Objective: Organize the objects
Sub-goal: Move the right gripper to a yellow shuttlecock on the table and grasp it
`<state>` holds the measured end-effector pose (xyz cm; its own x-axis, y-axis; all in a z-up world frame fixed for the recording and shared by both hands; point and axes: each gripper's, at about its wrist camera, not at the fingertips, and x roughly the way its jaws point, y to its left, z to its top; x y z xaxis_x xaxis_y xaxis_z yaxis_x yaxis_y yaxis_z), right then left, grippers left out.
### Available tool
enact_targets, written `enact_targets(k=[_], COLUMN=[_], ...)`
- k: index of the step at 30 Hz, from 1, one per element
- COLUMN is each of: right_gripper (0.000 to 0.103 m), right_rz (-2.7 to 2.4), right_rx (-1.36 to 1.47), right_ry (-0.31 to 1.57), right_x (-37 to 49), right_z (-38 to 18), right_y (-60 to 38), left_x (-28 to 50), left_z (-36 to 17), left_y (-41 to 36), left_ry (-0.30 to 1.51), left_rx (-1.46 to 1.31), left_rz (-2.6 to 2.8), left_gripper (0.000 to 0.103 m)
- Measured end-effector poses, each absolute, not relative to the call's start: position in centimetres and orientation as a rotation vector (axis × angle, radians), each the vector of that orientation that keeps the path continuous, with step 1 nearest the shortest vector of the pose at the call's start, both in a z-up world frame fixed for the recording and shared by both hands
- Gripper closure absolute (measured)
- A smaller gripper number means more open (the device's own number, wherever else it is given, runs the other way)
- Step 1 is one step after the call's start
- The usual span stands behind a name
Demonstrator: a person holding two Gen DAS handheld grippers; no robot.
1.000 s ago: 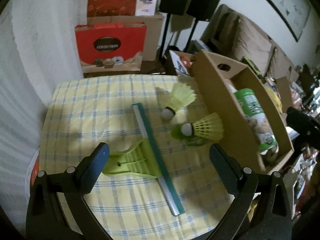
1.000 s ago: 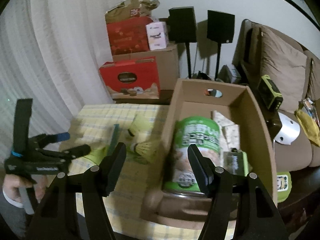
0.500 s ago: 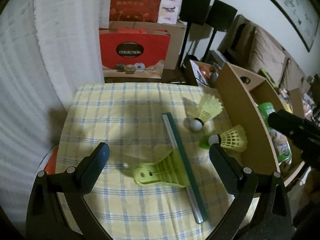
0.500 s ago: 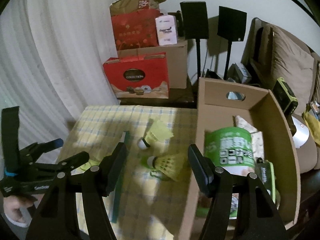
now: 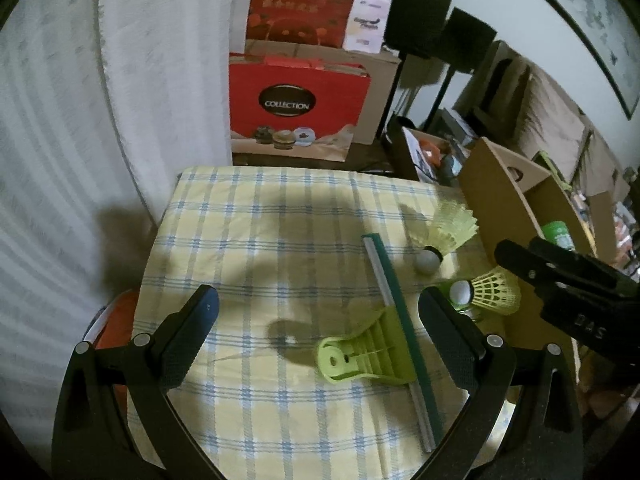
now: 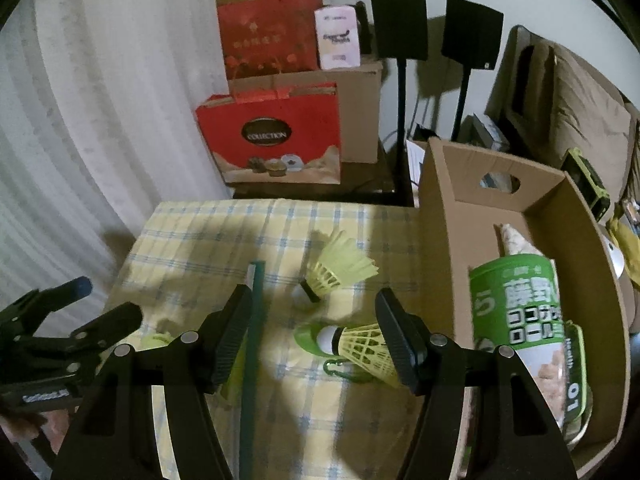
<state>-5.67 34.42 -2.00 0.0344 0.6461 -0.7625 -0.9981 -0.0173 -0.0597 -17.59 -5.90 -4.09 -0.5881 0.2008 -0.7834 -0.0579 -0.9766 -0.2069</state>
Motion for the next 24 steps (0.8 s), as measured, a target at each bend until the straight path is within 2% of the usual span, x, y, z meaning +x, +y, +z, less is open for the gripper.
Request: enact_targets(k=[9,14,24], right_gripper=[0.038,0.038,0.051], right_rz=[1.411,1.417,1.388], right_rx=[-0.746,-0.778,-0.664], right_ry=[0.670,0.792,1.051], right_x=[-6.1,-5.7,-3.7], right_z=[-4.7,-6.4,-8.2], right_y=[36.1,37.7,40.4], left_x=[-18.4,-18.3,-18.3], left_z=[-5.0,-5.4,-5.8], left_y=[-7.0,-7.4,-8.2], left_ry=[-0.272,-0.290,-0.338], left_rx=[-1.360,-1.364,-1.367], left_rz=[2.669,2.664,2.657], left_gripper=[0.003,0.003,0.003])
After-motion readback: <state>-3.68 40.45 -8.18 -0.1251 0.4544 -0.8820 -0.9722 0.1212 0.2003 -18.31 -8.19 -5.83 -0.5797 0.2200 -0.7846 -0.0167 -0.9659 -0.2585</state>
